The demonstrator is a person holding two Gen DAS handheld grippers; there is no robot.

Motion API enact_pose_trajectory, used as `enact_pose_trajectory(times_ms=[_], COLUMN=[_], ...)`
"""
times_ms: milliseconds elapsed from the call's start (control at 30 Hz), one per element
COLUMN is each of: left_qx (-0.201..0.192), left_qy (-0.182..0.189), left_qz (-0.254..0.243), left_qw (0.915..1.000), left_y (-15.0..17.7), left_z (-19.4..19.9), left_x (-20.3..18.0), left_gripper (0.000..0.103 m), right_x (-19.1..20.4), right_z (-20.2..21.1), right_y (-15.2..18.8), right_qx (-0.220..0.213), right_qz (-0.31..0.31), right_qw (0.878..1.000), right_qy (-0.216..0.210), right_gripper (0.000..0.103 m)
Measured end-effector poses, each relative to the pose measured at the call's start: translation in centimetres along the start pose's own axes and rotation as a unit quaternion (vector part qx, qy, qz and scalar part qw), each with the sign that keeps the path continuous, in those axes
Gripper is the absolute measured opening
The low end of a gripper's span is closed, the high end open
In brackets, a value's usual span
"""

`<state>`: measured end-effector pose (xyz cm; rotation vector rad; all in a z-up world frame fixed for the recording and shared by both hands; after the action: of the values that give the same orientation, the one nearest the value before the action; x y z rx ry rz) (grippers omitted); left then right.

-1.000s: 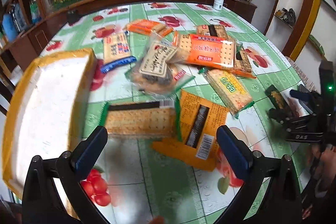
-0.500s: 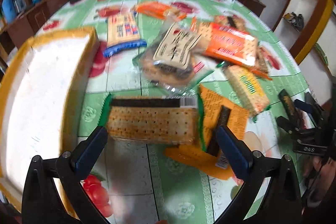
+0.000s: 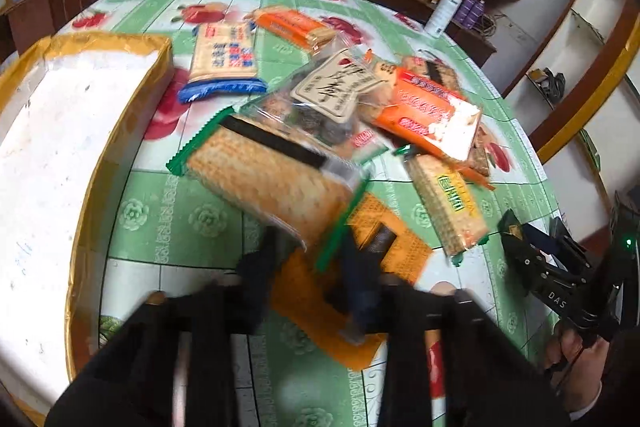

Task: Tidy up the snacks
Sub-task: 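Grasp the orange barcode cracker pack with the left tool while the right grasps the dark green pack, then carry both packs into the yellow-rimmed tray and open both tools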

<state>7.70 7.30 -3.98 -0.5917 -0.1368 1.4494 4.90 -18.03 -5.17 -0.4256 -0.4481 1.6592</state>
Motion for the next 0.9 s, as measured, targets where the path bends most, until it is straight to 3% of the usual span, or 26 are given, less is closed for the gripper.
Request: enact_pose_trajectory(times_ms=[100,400,500,600,667,733,800,900], left_qx=[-0.009,-0.034,-0.017,-0.01,-0.008,-0.015,-0.036,-0.014], left_qy=[0.004,0.002,0.017,0.002,-0.002,-0.013,0.0,0.013], left_qz=[-0.004,-0.032,-0.035,-0.075,-0.102,-0.117,-0.134,-0.126], left_qw=[0.9999,0.9989,0.9991,0.9971,0.9947,0.9929,0.9904,0.9919], left_y=[0.0,0.7,1.3,2.2,2.6,2.8,2.8,2.7], left_z=[0.3,1.6,1.3,1.4,1.5,1.7,2.1,1.3], left_x=[-0.1,-0.6,-0.5,-1.4,-2.3,-2.8,-3.6,-3.8], left_gripper=[0.0,0.0,0.0,0.0,0.017,0.082,0.086,0.086], right_x=[0.1,0.7,0.9,1.0,1.1,1.2,1.3,1.3], right_z=[0.3,2.0,2.6,3.0,3.2,3.2,3.2,3.1], right_y=[0.3,0.4,0.2,0.3,0.4,0.5,0.7,0.9], right_qx=[-0.003,-0.025,-0.03,-0.032,-0.033,-0.033,-0.032,-0.031], right_qz=[-0.002,-0.004,-0.002,-0.001,-0.001,0.0,0.0,-0.001], right_qw=[1.0,1.0,0.999,0.999,0.999,0.999,0.999,0.999], right_qy=[-0.004,-0.016,-0.02,-0.022,-0.022,-0.023,-0.025,-0.024], right_gripper=[0.046,0.046,0.046,0.046,0.046,0.046,0.046,0.046])
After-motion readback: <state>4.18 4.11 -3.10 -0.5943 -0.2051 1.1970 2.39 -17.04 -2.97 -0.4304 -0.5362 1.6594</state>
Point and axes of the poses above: each gripper's, at about its wrist camera, not at the fingertips, and z roughly against the way its jaws point, x to its left, y to its underside, the point moved 8 cm from there along -z, roughly the way its jaws point, and after that the axes turned 6 degrees about x, right-handed, at the moved point
